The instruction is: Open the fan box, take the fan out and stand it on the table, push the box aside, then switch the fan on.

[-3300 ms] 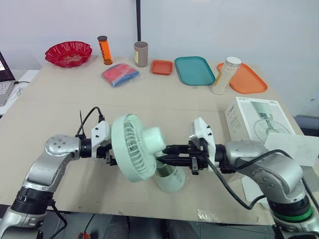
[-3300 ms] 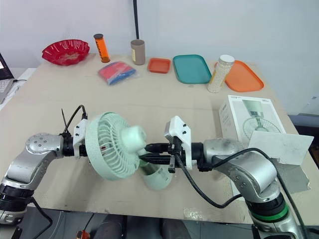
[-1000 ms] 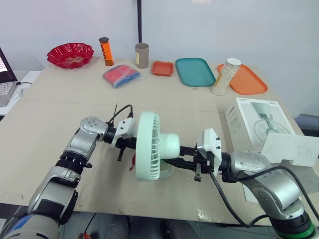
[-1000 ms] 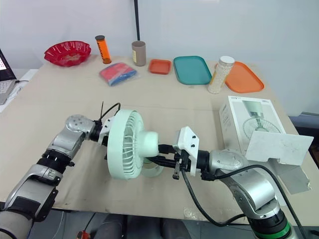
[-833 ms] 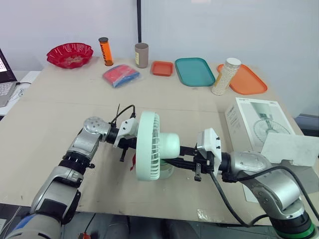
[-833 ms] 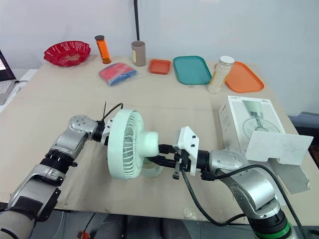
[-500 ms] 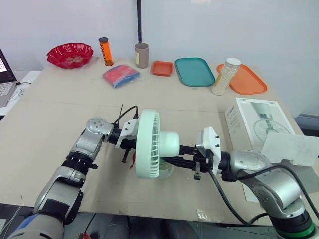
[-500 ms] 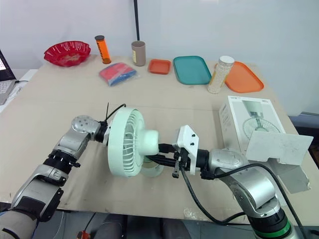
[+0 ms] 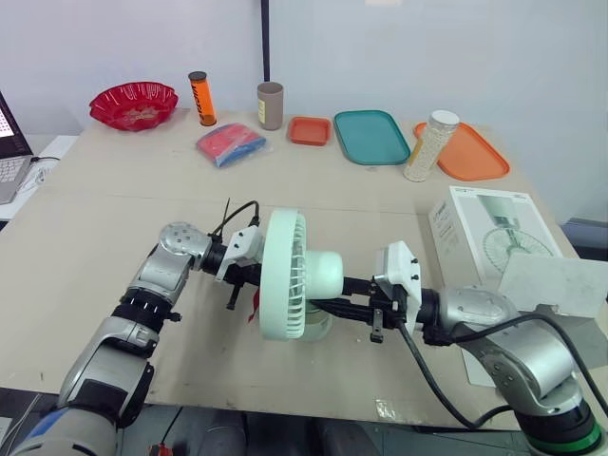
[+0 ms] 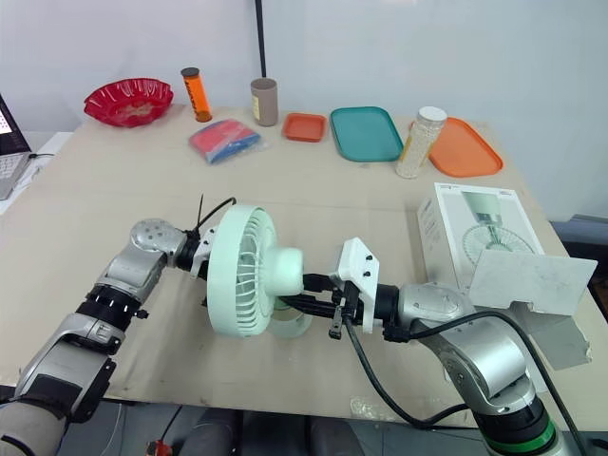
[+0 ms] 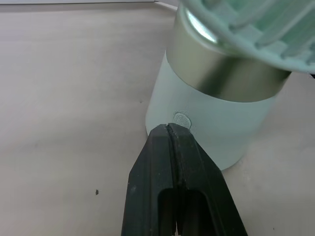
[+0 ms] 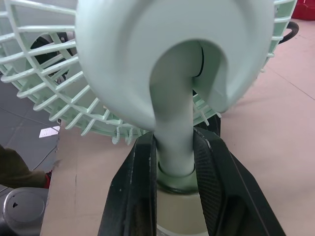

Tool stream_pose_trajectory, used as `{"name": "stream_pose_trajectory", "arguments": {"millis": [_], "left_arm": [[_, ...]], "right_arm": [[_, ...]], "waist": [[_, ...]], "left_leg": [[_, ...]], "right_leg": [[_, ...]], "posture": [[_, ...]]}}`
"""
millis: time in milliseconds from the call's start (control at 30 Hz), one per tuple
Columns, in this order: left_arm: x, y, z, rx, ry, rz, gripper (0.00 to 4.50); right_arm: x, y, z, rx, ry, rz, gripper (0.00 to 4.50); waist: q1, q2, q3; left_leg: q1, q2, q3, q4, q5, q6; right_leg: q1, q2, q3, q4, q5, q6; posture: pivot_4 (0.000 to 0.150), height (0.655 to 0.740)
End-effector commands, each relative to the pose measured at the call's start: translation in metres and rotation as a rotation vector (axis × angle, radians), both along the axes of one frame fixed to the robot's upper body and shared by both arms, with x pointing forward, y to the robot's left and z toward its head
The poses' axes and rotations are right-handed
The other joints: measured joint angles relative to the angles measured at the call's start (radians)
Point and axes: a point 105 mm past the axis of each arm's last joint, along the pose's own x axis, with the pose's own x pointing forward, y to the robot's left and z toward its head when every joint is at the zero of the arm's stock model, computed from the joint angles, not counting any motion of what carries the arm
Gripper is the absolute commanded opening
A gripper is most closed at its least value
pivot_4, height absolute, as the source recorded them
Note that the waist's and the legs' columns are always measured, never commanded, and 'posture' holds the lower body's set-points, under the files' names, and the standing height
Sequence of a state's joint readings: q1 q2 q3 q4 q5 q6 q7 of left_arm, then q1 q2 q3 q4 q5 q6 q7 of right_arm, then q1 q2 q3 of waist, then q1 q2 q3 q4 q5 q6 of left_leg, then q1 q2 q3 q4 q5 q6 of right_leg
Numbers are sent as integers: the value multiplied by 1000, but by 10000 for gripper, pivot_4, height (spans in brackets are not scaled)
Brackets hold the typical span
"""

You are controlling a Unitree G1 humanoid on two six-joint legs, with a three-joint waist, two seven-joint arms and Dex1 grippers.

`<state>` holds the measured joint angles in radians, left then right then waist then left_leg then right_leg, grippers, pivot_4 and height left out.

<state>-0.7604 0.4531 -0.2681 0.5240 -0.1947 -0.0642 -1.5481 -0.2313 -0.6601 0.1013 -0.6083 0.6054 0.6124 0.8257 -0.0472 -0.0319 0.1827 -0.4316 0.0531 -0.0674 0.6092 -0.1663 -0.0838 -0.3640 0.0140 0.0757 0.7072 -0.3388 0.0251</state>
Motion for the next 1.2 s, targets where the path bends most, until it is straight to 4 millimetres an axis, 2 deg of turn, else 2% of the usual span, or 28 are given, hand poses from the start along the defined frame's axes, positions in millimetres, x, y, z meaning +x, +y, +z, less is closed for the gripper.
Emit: {"name": "stream_pose_trajectory", "arguments": {"millis": [33,833,1200], "left_arm": [[-3,-1,8,-7,-34,-23,638],[-11,-12,3,-17,-21,-51,638],[-11,-11,5,-15,-26,-51,638]], "right_arm": [[-6,2,2,-11,-5,25,10055],[-7,4,3,-5,-2,20,10055],[-7,5,2,-5,-1,19,10055]], "waist": [[0,0,0],[0,0,0],[0,0,0]], "left_leg": [[0,0,0,0,0,0],[0,0,0,0,0,0],[0,0,0,0,0,0]], "right_leg": [[0,0,0,0,0,0],[0,0,0,0,0,0],[0,0,0,0,0,0]], "posture": [[1500,7400],[1500,7400],[1500,7400]]}}
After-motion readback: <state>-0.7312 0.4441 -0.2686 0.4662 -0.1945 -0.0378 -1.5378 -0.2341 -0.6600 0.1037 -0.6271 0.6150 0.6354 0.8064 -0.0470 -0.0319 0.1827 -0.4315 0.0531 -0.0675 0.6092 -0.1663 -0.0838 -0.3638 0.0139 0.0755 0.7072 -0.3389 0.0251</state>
